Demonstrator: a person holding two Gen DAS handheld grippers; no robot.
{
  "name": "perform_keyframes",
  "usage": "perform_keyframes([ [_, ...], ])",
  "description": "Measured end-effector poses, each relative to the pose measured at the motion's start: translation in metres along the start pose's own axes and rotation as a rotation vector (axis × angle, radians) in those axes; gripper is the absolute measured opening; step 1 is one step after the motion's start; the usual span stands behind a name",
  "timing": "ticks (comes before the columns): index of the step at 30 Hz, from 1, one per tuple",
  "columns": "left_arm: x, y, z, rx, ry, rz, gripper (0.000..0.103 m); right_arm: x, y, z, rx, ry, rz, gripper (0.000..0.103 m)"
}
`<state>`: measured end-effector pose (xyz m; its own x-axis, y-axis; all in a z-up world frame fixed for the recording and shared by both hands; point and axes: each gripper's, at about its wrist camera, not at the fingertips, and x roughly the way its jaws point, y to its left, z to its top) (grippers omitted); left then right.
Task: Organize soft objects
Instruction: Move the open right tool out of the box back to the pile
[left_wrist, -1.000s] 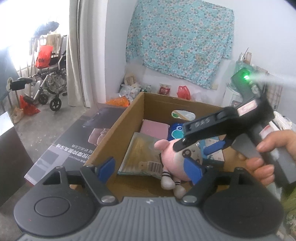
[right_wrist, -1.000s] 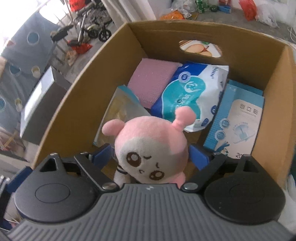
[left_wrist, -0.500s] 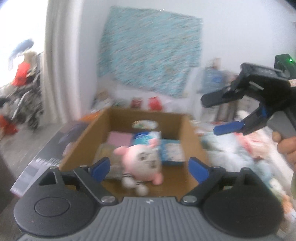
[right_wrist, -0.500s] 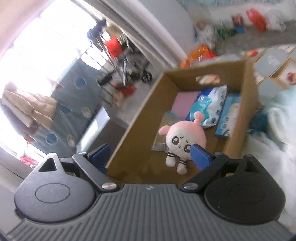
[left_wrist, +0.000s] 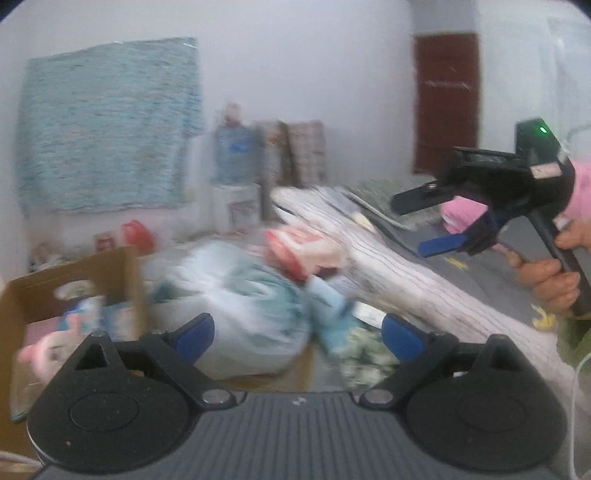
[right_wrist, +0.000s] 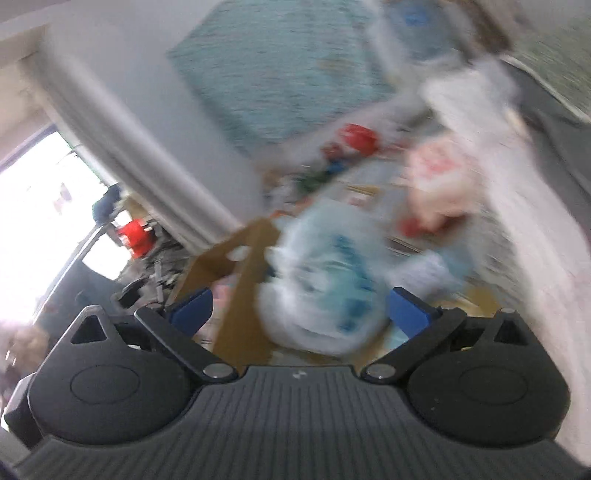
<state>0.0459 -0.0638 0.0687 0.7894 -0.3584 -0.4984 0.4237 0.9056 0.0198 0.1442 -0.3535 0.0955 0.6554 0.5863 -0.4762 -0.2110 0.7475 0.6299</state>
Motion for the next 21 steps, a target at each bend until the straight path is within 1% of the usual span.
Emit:
perform_keyframes([
  [1,0.01,-0.008,-0.001,0.012,0.008,-0.006,0.096,-0.001,-0.011,-0.003,0.02,0.01,-0.014,0.102],
  [2,0.021,-0.017,-0.001,0.02,0.013,0.002,0.093,0.001,-0.021,-0.006,0.041,0.02,-0.026,0.101],
  [4,0.042,-0.031,-0.004,0.037,0.029,0.036,0.087,0.008,-0.034,-0.011,0.063,0.047,-0.027,0.099],
  [5,0.052,-0.035,-0.005,0.042,0.041,0.044,0.081,0.013,-0.038,-0.014,0.068,0.058,-0.02,0.097],
  [6,0.063,-0.036,-0.006,0.035,0.066,0.052,0.072,0.021,-0.039,-0.016,0.067,0.076,-0.011,0.095],
  [7,0.075,-0.035,-0.007,0.017,0.096,0.05,0.068,0.028,-0.039,-0.02,0.064,0.099,0.009,0.09],
  [8,0.084,-0.031,-0.007,-0.004,0.118,0.041,0.062,0.041,-0.036,-0.023,0.068,0.142,0.038,0.086],
  [9,0.093,-0.03,-0.007,-0.026,0.145,0.037,0.056,0.041,-0.036,-0.023,0.068,0.142,0.038,0.083],
  [10,0.101,-0.029,-0.009,-0.038,0.164,0.042,0.053,0.051,-0.037,-0.025,0.069,0.167,0.051,0.078],
  [12,0.114,-0.03,-0.011,-0.035,0.184,0.058,0.044,0.062,-0.038,-0.026,0.07,0.193,0.051,0.075],
  [14,0.126,-0.031,-0.014,-0.027,0.211,0.082,0.038,0.072,-0.045,-0.028,0.073,0.204,0.028,0.072],
  [17,0.144,-0.028,-0.017,-0.034,0.25,0.076,0.032,0.077,-0.06,-0.032,0.081,0.208,-0.041,0.066],
  [19,0.148,-0.026,-0.017,-0.039,0.256,0.088,0.03,0.077,-0.069,-0.033,0.083,0.202,-0.078,0.06],
  [21,0.152,-0.023,-0.017,-0.055,0.253,0.102,0.028,0.076,-0.078,-0.035,0.1,0.194,-0.083,0.057],
])
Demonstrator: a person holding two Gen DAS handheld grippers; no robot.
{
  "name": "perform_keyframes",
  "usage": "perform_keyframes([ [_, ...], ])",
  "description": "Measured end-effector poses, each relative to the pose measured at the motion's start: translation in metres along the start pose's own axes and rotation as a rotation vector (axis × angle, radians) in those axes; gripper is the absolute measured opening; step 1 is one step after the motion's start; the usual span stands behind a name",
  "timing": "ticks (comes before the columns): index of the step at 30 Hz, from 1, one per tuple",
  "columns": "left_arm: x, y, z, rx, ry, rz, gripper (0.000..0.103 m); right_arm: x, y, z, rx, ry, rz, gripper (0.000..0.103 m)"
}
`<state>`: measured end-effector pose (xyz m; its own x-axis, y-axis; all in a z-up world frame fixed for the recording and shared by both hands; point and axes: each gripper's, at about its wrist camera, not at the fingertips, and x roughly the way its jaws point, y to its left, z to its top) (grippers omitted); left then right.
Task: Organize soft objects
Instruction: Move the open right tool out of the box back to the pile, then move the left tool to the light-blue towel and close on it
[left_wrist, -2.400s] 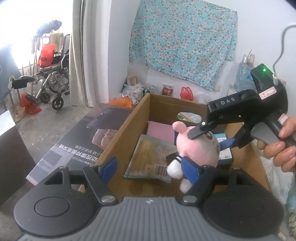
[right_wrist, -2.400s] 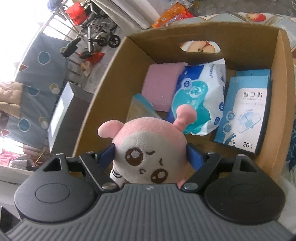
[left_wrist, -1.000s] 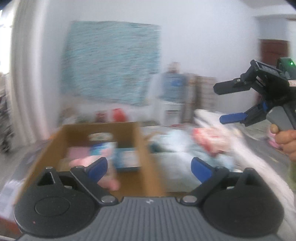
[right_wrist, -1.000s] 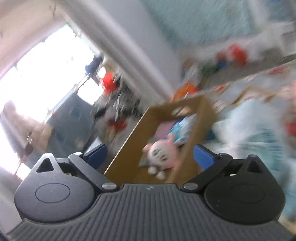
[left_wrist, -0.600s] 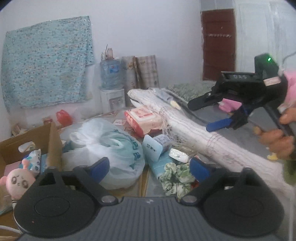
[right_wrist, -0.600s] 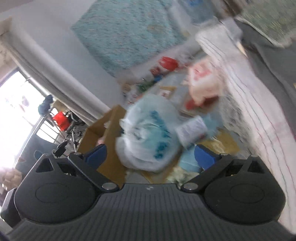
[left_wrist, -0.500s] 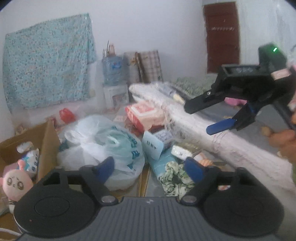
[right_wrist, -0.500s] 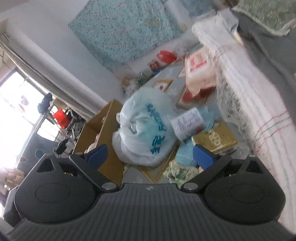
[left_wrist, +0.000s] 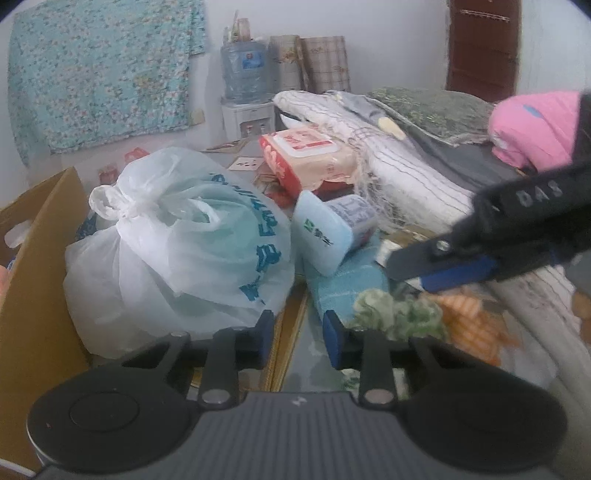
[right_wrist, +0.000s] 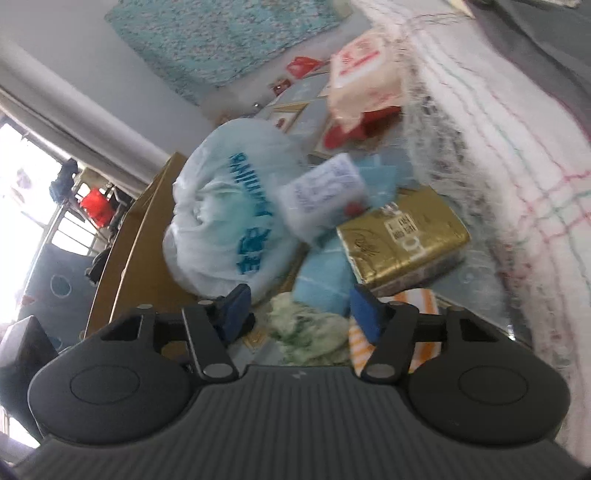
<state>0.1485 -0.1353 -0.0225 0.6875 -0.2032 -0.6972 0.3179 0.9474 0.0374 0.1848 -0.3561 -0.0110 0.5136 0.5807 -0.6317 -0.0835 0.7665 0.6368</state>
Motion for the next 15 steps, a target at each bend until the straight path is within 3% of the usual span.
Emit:
perform_keyframes([
  [7,0.017,0.0,0.008,-0.024,0.038,0.011,0.028,0.011,-0.014,-0.004,-0.02,-0.005,-0.008,0.048],
  [12,0.024,-0.005,0.005,-0.016,0.098,-0.074,0.029,0.012,-0.016,-0.006,-0.045,-0.01,0.003,0.045],
  [13,0.022,-0.006,0.004,-0.008,0.101,-0.091,0.032,0.011,-0.017,-0.006,-0.044,-0.01,0.01,0.045],
  [15,0.019,-0.008,0.002,0.003,0.11,-0.125,0.052,0.011,-0.02,-0.007,-0.039,-0.011,0.023,0.045],
])
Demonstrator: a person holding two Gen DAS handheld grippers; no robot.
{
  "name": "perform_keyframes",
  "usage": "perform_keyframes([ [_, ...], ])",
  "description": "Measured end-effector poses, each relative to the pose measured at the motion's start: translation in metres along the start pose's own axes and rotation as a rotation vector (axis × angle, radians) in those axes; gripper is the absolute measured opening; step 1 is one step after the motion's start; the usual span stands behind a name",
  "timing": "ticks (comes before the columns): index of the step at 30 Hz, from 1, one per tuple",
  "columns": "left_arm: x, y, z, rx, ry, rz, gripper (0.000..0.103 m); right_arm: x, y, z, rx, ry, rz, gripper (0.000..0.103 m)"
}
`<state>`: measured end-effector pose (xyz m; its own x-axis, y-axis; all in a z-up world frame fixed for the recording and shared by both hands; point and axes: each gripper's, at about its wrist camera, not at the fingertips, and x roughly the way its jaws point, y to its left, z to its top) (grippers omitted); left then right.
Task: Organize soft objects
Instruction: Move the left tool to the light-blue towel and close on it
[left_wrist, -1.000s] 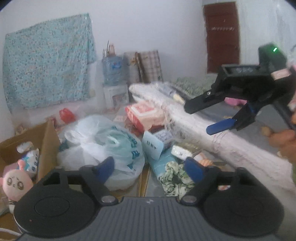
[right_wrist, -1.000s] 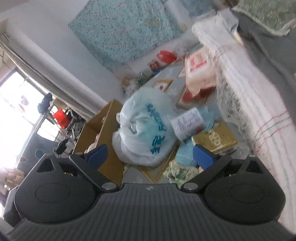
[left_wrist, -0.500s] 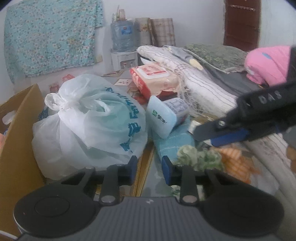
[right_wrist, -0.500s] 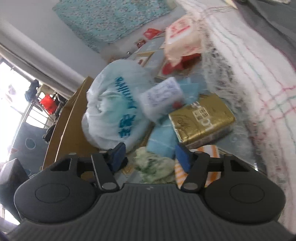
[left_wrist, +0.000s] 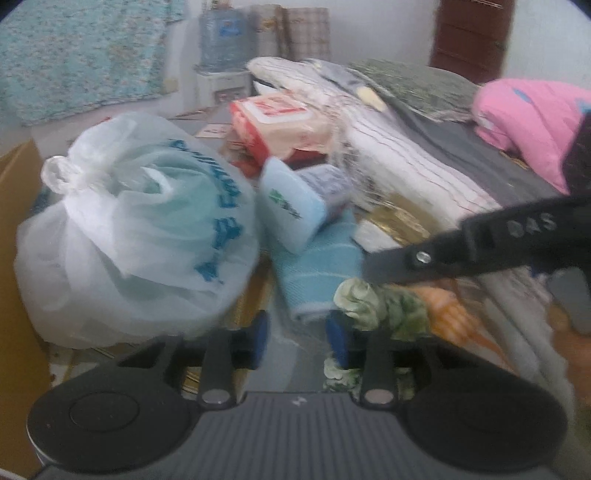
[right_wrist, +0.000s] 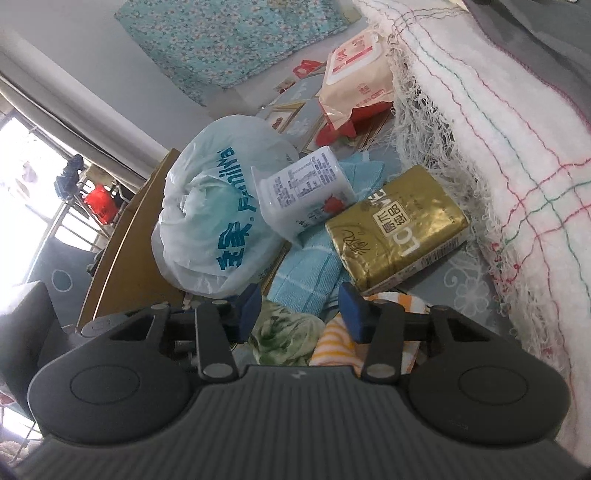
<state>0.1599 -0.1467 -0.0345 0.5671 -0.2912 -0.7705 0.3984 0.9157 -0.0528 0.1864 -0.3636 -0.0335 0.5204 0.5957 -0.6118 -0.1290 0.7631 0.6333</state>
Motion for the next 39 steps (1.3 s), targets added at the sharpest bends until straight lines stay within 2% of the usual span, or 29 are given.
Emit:
perform_keyframes([
  [2,-0.001,-0.002,-0.001,0.003,0.001,-0.018,0.057,0.0,0.0,-0.002,-0.003,0.0,0.009,0.046],
  [8,0.012,0.001,0.008,-0.038,0.035,-0.027,0.056,0.003,-0.004,-0.005,0.008,0.001,0.037,0.047],
  [17,0.028,0.022,0.019,-0.216,0.093,-0.154,0.057,-0.004,-0.043,-0.001,0.225,-0.023,0.2,0.047],
  [23,0.036,0.029,0.021,-0.315,0.118,-0.191,0.057,-0.004,-0.058,-0.002,0.308,-0.031,0.262,0.047],
  [26,0.041,0.031,0.021,-0.363,0.128,-0.203,0.054,-0.003,-0.06,-0.003,0.323,-0.032,0.274,0.047],
  [30,0.043,0.034,0.022,-0.42,0.118,-0.195,0.043,-0.003,-0.062,-0.004,0.331,-0.033,0.28,0.047],
  [37,0.043,0.021,0.023,-0.39,0.096,-0.122,0.031,-0.004,-0.063,-0.005,0.332,-0.034,0.283,0.047],
  [39,0.042,0.018,0.024,-0.389,0.082,-0.099,0.021,-0.004,-0.063,-0.005,0.332,-0.035,0.283,0.047],
])
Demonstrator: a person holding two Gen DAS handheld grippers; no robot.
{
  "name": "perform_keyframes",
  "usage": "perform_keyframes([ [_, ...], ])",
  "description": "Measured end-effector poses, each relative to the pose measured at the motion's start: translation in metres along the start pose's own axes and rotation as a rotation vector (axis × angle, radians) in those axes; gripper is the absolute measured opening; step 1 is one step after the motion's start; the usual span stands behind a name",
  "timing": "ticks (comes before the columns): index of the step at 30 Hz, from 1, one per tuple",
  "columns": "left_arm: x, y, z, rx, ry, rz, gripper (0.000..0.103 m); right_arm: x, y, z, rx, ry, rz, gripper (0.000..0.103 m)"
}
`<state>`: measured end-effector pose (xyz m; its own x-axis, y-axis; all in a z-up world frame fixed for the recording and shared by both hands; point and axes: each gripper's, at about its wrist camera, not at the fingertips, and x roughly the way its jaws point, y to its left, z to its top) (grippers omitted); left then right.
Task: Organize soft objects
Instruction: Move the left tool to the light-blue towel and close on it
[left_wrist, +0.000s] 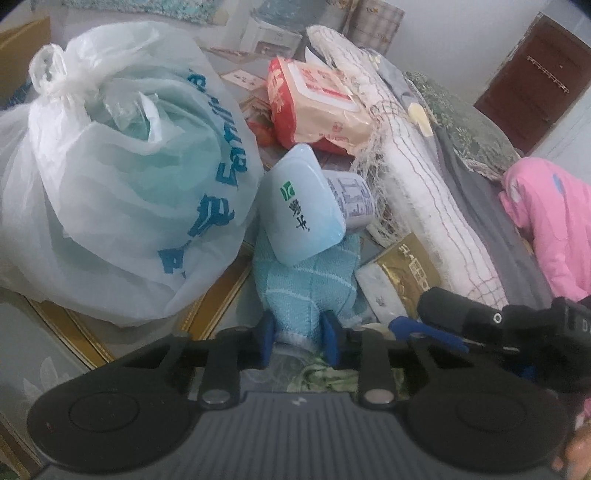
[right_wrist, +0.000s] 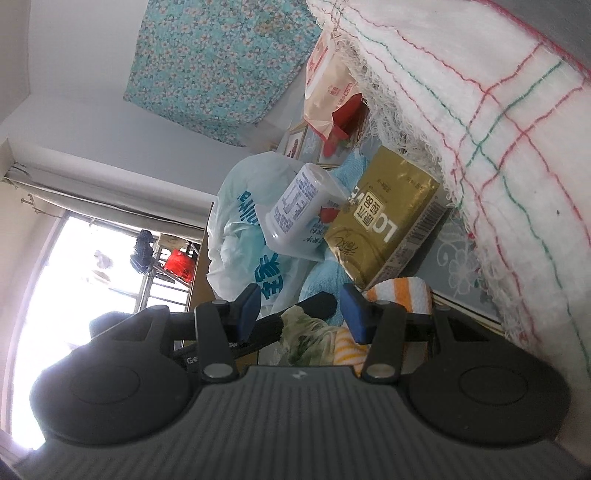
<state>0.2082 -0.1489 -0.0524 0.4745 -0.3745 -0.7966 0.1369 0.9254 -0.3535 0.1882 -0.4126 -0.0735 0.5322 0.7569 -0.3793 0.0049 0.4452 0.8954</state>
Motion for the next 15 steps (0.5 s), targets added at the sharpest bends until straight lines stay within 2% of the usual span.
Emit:
perform_keyframes([
  [4,-0.006,-0.01,0.0,0.026,-0.041,0.047,0.016,-0.002,-0.001,-0.001,0.005,-0.002,0.004,0.047],
  [8,-0.016,-0.026,0.002,0.108,-0.097,0.075,0.015,-0.003,-0.002,0.0,0.013,-0.001,0.007,0.047],
  [11,-0.021,-0.03,0.009,0.109,-0.113,0.064,0.014,-0.004,-0.003,0.0,0.015,-0.001,0.01,0.047],
  [15,-0.026,-0.03,0.025,0.061,-0.116,0.017,0.014,-0.005,-0.004,0.0,0.016,0.0,0.012,0.047],
])
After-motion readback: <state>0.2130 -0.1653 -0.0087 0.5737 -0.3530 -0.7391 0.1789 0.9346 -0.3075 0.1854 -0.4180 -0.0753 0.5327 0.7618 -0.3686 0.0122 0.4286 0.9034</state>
